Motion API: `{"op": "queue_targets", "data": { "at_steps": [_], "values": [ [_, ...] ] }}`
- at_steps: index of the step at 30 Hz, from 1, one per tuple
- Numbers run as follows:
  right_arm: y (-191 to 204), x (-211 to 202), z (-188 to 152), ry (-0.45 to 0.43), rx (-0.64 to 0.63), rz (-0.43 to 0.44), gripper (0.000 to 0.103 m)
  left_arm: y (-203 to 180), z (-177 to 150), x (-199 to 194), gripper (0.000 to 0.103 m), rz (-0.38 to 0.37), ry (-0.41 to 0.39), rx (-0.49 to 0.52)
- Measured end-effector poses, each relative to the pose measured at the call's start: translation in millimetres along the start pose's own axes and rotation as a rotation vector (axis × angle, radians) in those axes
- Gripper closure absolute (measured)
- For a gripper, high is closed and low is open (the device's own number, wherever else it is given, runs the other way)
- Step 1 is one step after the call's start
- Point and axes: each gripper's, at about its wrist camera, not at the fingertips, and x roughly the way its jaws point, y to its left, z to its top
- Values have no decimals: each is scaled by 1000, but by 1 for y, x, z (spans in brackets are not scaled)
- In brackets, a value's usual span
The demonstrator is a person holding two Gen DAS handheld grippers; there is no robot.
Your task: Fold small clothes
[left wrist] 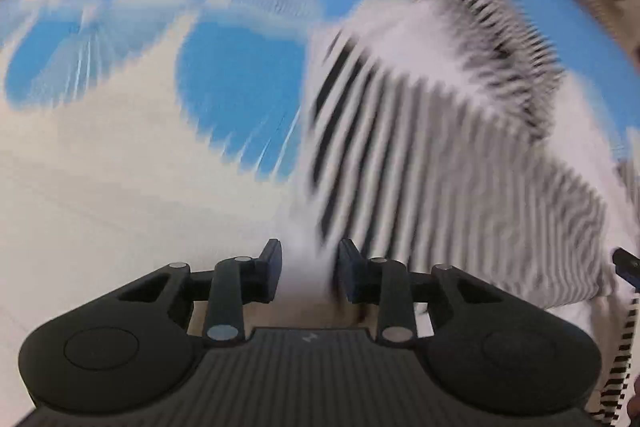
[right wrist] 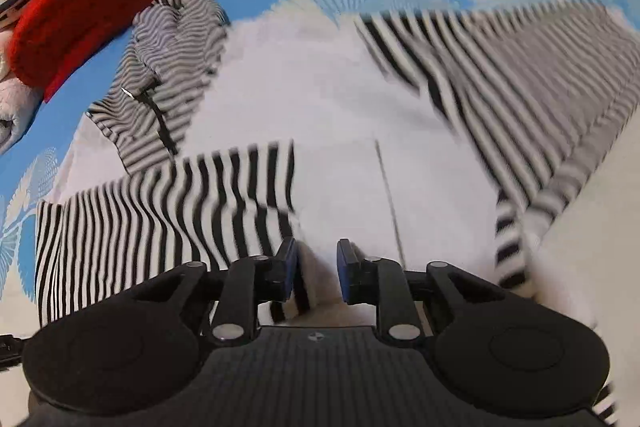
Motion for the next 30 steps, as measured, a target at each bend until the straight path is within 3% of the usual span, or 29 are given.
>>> {"op": "queue_targets", "data": {
  "at_steps": [2,5,8,11,14,16,17,20,23,26,28,30],
  "values": [
    [0,-4,2,-20,-16,3,63,-10,-2,-1,68,-18,-5,49],
    [-15,11,2,90,51,-1,63,-10,-17,27,68,10,134,27],
    [-19,-13,12,12,40,-18,63,-25,-9,1,67,48,39,75],
    [-40,-48,26,-102,81,6,63,-41,-2,-37,62,-36,-77,74],
    [-81,-78,41,-221,148,5,64,-58,-2,-52,61,-88,-94,70],
    [-115,-91,48,-293,177,-30,96,-66,-4,-57,61,-120,-100,81],
    [-136,-96,52,-326,197,-33,103,-73,-3,-58,61,-122,-101,94],
    [-199,-101,59,-398,273,-98,103,-85,-5,-56,61,-115,-93,126],
    [-254,-89,64,-415,395,-121,98,-86,-7,-48,61,-101,-80,123],
    [-298,-64,68,-400,527,-96,83,-81,-10,-39,61,-88,-63,111],
    [-317,-46,71,-396,580,-71,77,-82,-10,-36,61,-95,-57,117],
    [-328,-28,73,-381,629,-83,64,-82,-9,-34,61,-92,-57,133]
  ]
}}
